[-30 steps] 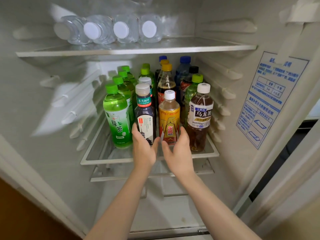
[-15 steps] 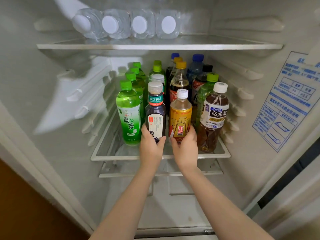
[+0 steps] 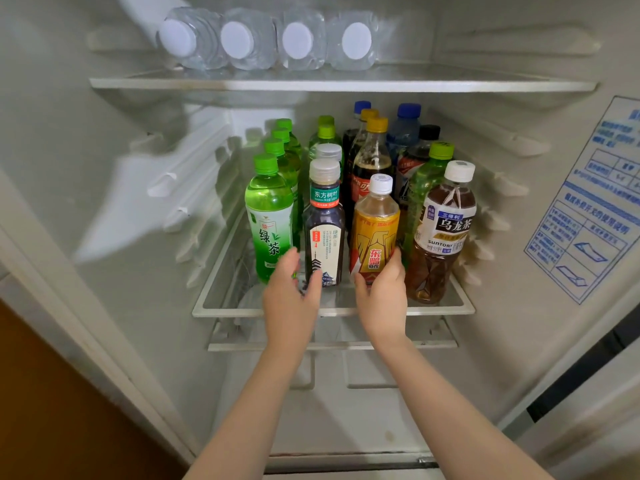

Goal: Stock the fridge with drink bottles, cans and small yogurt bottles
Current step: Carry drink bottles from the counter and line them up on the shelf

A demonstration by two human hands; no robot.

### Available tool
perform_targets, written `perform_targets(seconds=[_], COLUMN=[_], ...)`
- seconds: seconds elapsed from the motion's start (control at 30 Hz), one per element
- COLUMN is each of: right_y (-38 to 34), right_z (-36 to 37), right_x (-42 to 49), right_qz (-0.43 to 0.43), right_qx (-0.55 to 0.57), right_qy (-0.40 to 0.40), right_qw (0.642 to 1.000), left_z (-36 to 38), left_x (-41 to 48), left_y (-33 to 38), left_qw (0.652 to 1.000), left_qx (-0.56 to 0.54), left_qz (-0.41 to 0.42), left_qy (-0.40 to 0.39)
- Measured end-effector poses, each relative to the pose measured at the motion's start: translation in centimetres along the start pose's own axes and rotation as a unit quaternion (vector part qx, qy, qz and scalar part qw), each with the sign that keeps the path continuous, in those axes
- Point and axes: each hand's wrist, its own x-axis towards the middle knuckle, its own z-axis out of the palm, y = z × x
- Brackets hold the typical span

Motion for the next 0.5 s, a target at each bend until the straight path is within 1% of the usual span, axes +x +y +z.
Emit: perform_targets(seconds=[0.03, 0.1, 0.23, 0.5], right_y=[0.0, 0.0, 0.1, 0.3], right_z=[0.0, -0.1, 0.0, 0.1], right_x=[0.0, 0.0, -0.1, -0.1], right_qz=[0.000, -0.001, -0.004, -0.007], right_qx=[0.001, 0.004, 0.003, -0.002], right_qy=[-0.001, -0.003, 0.000, 0.004], right_qw=[1.000, 1.000, 1.000, 1.000], left_z=[0.6, 1.5, 2.3, 2.5], left_x=[0.2, 0.4, 1.0, 0.5], left_y=[0.3, 0.8, 0.9, 0.6], left_qw=[1.000, 0.999, 0.999, 1.000], left_qx=[0.009, 0.009, 0.013, 0.004], left_qz=[0.001, 0.006, 0.001, 0.010], left_qy=[-0.029, -0.049, -0.046, -0.016])
